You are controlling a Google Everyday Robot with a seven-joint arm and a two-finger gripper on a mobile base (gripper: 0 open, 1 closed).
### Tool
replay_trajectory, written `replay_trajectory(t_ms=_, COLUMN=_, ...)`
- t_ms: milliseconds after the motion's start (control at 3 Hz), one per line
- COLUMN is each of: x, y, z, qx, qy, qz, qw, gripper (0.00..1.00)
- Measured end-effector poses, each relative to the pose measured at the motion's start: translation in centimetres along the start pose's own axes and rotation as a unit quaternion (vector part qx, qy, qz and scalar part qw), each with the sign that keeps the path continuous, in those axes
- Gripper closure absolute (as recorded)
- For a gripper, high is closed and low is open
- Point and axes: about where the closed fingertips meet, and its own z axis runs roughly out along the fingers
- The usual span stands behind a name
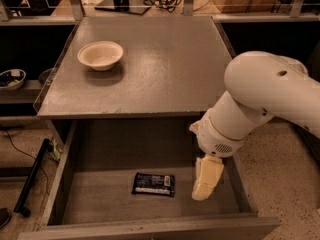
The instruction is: Pick rxbar blueberry from top drawer and place on counter
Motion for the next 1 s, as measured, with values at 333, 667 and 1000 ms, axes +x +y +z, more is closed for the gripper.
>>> replay_trajectory(t_ms=333, x=0.0, y=0.0, z=0.0, qx=0.000, qy=0.000, qz=0.000, qw=1.0000, gripper=0.00)
replay_trajectory(t_ms=667, x=-0.4, y=-0.8, z=1.2, qx=0.007, qy=-0.011, qz=0.003, qw=0.9999, gripper=0.00)
replay_trajectory(t_ms=1000, x=-0.9, y=-1.7, z=2.8, qx=0.013, qy=-0.031, qz=0.008, qw=0.9994, gripper=0.00)
